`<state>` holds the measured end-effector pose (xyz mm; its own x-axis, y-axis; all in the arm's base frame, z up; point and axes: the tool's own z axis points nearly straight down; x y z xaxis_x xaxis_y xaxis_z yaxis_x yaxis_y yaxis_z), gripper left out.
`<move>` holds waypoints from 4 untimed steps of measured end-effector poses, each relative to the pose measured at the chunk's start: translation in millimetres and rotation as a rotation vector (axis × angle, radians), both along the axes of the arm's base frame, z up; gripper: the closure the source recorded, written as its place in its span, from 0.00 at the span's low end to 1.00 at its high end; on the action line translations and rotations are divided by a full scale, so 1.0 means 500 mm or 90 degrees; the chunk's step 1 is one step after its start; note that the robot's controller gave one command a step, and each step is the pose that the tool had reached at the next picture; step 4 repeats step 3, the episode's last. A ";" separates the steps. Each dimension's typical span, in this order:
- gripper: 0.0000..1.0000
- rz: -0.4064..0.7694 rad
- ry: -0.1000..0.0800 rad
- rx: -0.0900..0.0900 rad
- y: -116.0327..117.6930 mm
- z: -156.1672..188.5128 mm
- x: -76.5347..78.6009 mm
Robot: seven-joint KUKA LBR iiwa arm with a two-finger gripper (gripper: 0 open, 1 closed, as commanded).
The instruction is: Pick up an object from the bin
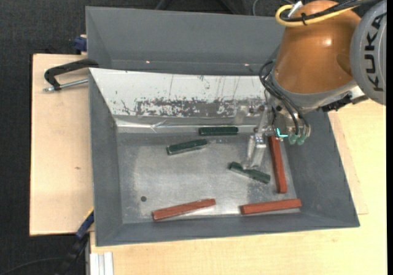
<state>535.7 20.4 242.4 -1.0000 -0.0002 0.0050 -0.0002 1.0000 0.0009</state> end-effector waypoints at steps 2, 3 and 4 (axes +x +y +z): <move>1.00 0.000 -0.004 0.000 -0.152 -0.343 0.007; 1.00 -0.019 -0.013 0.000 -0.110 0.045 0.036; 1.00 -0.019 -0.013 0.000 -0.110 0.045 0.036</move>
Offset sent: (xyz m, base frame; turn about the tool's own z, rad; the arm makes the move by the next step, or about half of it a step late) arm 0.0027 -0.0766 -0.1724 -0.0016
